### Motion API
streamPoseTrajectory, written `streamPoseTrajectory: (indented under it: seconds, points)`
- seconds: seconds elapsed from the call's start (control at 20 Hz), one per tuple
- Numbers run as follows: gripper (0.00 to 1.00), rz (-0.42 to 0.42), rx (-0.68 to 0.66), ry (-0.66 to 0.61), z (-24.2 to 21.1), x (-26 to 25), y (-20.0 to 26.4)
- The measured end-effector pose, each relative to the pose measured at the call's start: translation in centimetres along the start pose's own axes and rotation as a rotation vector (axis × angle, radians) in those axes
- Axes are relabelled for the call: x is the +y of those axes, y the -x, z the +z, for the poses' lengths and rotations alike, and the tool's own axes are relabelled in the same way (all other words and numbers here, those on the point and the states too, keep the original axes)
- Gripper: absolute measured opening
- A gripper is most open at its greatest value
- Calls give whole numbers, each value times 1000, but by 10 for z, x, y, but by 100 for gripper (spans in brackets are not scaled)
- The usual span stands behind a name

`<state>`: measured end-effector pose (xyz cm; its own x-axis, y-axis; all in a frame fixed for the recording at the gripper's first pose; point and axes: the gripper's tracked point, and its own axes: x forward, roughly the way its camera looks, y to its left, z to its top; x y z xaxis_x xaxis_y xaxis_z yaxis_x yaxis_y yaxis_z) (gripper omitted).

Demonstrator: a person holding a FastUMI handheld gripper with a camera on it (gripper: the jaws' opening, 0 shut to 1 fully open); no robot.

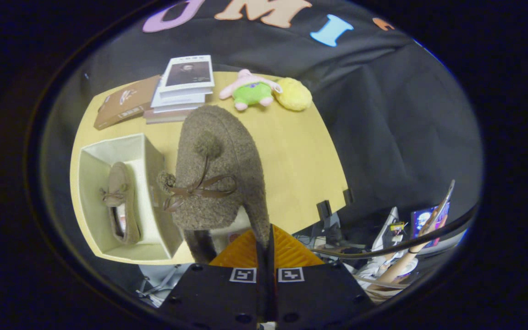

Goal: Open the storage box then place both shoes into the box .Put the left shoe in first, then the right shoe, with the right side of both shoes facing outward in a uniform manner.

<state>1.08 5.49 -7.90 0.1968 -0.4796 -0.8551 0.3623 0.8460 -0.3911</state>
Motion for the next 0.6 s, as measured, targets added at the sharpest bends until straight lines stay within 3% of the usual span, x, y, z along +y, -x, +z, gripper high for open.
streamPoseTrajectory:
  seconds: [0.3,0.6]
  points:
    - [3,34,-57,53,2,64,44]
    - [3,78,-22,75,-9,123,45]
